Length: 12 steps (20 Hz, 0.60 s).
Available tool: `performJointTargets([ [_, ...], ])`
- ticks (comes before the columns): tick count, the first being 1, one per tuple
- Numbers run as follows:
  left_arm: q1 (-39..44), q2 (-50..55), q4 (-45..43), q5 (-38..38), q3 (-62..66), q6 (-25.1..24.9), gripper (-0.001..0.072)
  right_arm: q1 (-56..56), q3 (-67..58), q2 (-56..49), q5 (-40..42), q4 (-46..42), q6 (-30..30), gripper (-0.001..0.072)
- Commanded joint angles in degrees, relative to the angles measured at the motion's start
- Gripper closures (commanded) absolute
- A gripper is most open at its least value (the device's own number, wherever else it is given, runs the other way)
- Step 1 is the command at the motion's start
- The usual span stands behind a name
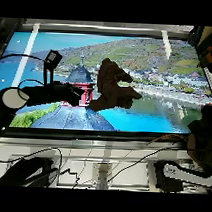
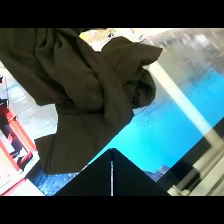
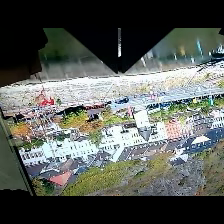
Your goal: Fold the clothes and pants, and hang the long-sleeved shirts on hangers.
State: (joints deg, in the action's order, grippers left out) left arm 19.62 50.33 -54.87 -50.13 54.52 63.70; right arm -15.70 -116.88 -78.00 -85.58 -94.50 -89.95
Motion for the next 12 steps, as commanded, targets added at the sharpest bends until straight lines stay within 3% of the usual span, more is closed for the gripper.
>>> performJointTargets([
  [1, 0.0, 3.6, -1.2, 0.0, 0.0, 0.0, 0.0694, 0.0, -0.1, 0.0, 0.0, 0.0, 0.0, 0.0699],
  [7, -0.2, 11.2, -1.9, -0.2, 0.0, 0.1, 0.0679, 0.0, -0.1, 0.0, 0.0, 0.0, 0.0, 0.0699],
  [8, -0.5, 11.5, -1.6, -0.1, 0.0, 0.2, 0.0577, 0.0, -0.1, 0.0, 0.0, 0.0, 0.0, 0.0699],
  [9, -1.1, 11.4, -1.2, 0.0, 0.0, 0.2, 0.0382, 0.0, -0.1, 0.0, 0.0, 0.0, 0.0, 0.0699],
  [10, -2.1, 11.1, 0.5, 0.0, 0.0, 0.2, 0.0259, 0.0, -0.1, 0.0, 0.0, 0.0, 0.0, 0.0699],
  [12, -4.2, 10.3, 5.0, 0.0, 0.0, 0.2, 0.0254, 0.0, -0.1, 0.0, 0.0, 0.0, 0.0, 0.0699],
])
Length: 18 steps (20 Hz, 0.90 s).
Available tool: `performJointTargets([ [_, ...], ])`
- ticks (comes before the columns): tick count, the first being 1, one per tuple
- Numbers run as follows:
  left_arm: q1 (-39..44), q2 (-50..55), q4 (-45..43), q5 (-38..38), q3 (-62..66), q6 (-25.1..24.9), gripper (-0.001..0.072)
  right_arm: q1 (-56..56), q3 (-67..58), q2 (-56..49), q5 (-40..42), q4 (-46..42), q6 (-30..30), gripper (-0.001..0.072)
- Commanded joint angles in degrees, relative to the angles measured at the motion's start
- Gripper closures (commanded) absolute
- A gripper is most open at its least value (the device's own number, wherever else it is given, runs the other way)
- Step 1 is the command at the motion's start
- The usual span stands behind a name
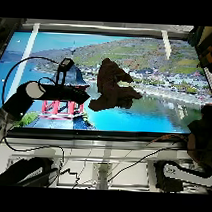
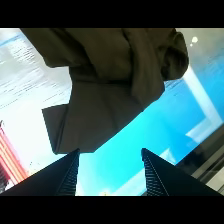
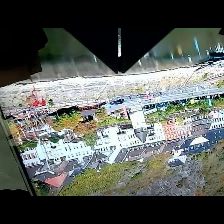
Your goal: Fold the clothes and pants, and hang the long-sleeved shirts on hangers.
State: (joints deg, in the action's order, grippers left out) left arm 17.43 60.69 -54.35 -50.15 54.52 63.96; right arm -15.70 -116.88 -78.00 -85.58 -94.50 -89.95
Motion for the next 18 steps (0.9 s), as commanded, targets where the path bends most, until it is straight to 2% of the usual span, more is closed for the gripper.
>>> performJointTargets([
  [1, -3.0, -0.6, 6.3, 0.0, 0.0, -0.1, 0.0254, 0.0, -0.1, 0.0, 0.0, 0.0, 0.0, 0.0699],
  [4, -5.3, -2.0, 6.8, 0.0, 0.0, -0.1, 0.0254, 0.0, -0.1, 0.0, 0.0, 0.0, 0.0, 0.0699],
  [6, -7.3, -3.0, 6.8, 0.0, 0.0, -0.1, 0.0196, 0.0, -0.1, 0.0, 0.0, -0.2, 0.0, 0.0699],
  [8, -10.3, -5.0, 6.8, 0.0, 0.0, -0.1, 0.0197, 0.0, -0.1, 0.0, 0.0, 0.7, 0.0, 0.0699],
  [11, -17.1, -8.2, 6.8, 0.0, 0.0, -0.1, 0.0197, 0.0, 0.9, 0.0, 2.1, 6.8, -1.1, 0.0699],
  [14, -22.1, -9.1, 6.9, 0.0, 0.0, 0.0, 0.0196, 0.0, 11.9, 0.0, 2.4, 17.1, 2.3, 0.0700],
  [16, -22.9, -9.0, 6.8, 0.0, 0.0, 0.0, 0.0197, 0.1, 23.1, 0.2, 2.9, 25.5, 7.5, 0.0700],
  [18, -22.8, -8.9, 6.8, 0.0, 0.0, -0.1, 0.0197, 1.2, 35.0, 0.5, 6.9, 31.0, 11.7, 0.0699],
])
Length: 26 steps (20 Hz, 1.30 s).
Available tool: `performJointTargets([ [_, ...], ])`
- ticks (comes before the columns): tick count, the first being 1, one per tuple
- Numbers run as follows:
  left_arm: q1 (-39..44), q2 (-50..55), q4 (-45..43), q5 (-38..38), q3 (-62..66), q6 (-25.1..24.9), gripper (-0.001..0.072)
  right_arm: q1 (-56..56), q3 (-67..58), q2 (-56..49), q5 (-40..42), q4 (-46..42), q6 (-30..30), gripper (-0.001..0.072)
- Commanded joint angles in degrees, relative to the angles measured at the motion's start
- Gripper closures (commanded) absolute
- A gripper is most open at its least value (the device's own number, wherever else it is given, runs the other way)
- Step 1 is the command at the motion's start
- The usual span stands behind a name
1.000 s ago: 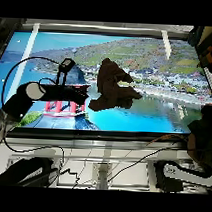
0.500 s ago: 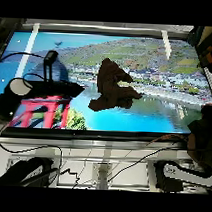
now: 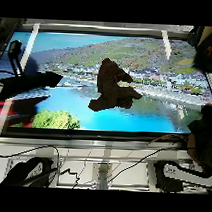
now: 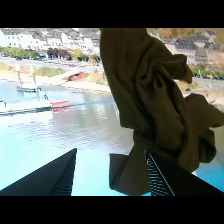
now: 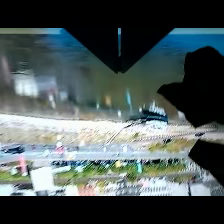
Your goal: Fold the clothes and pants, and hang the long-sleeved shirts on hangers.
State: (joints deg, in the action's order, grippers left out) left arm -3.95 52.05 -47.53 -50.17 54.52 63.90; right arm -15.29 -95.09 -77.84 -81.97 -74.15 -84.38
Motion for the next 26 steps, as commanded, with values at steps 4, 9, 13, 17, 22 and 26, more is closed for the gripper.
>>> performJointTargets([
  [4, -1.4, 1.2, -0.4, 0.0, 0.0, 0.0, 0.0197, 9.6, 33.7, 0.3, 12.9, 13.4, 11.8, 0.0699],
  [9, -1.4, 3.4, -0.4, 0.0, 0.0, 0.0, 0.0197, 21.6, 44.5, -0.2, 30.8, 13.4, 10.5, 0.0193],
  [13, -1.4, 4.6, -0.3, -0.4, 0.0, 0.0, 0.0197, 24.7, 44.2, -3.0, 38.0, 15.4, 0.7, 0.0197],
  [17, 0.1, 6.5, 1.3, -0.2, 0.0, 0.0, 0.0198, 24.7, 42.6, -7.4, 38.2, 18.8, 0.7, 0.0240],
  [22, 9.9, 12.8, 1.3, 6.2, 0.0, 0.0, 0.0197, 24.7, 39.5, -10.5, 40.3, 21.8, 0.7, 0.0703],
  [26, 17.7, 16.9, 4.6, 20.0, 0.0, 0.0, 0.0197, 24.8, 37.9, -9.2, 27.5, 17.4, 7.3, 0.0700],
])
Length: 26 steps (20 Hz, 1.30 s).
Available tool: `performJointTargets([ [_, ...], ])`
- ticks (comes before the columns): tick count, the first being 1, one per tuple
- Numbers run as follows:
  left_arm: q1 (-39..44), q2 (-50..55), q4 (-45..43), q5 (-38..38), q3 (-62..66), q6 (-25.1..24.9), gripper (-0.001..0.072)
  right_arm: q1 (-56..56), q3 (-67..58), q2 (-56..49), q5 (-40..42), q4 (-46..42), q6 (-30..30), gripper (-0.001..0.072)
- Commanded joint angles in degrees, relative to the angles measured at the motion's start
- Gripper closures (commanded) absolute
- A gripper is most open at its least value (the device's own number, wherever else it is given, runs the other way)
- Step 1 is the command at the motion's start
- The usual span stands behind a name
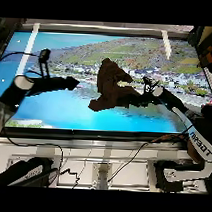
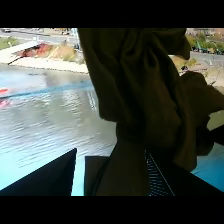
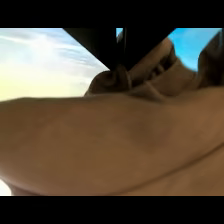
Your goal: Fold the clothes and pants, and hang the long-sleeved shirts on hangers.
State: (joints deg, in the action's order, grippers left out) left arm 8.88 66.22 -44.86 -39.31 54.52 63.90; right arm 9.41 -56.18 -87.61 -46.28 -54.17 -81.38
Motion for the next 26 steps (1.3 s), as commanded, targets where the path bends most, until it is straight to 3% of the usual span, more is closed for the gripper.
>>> performJointTargets([
  [1, 6.0, 3.1, 1.9, 10.5, 0.0, 0.0, 0.0198, 0.4, -0.2, 1.9, -11.0, -5.9, 4.6, 0.0701],
  [3, 6.4, 3.0, 1.9, 10.8, 0.0, 0.0, 0.0198, 1.9, 4.8, 8.0, -11.3, -12.0, 3.6, 0.0702],
  [7, 6.1, 2.5, 1.9, 10.6, 0.0, 0.0, 0.0198, 3.3, 18.5, 29.2, -13.4, -12.1, 2.0, 0.0701],
  [12, 10.2, 6.2, 4.2, 9.8, 0.0, 0.7, 0.0199, 3.2, 25.8, 57.9, -29.4, -18.1, -3.5, 0.0701],
  [15, 14.9, 12.8, 11.4, 12.3, 0.0, 0.6, 0.0194, 3.0, 25.8, 70.9, -32.7, -23.5, -8.3, 0.0701],
  [16, 16.6, 15.4, 12.0, 14.4, 0.0, 0.5, 0.0100, 3.0, 25.8, 74.5, -31.9, -24.3, -9.3, 0.0700],
  [17, 17.9, 17.8, 12.1, 15.0, 0.3, 0.4, -0.0004, 3.0, 25.8, 77.0, -31.4, -24.4, -9.8, 0.0700],
  [21, 19.0, 26.8, 12.2, 5.8, 8.7, 0.5, -0.0002, 3.0, 25.8, 80.3, -30.8, -24.3, -12.5, 0.0700],
  [26, 18.1, 35.5, 12.5, 6.3, 20.6, 2.4, 0.0012, 3.0, 25.6, 80.3, -30.4, -24.2, -12.7, 0.0699],
])
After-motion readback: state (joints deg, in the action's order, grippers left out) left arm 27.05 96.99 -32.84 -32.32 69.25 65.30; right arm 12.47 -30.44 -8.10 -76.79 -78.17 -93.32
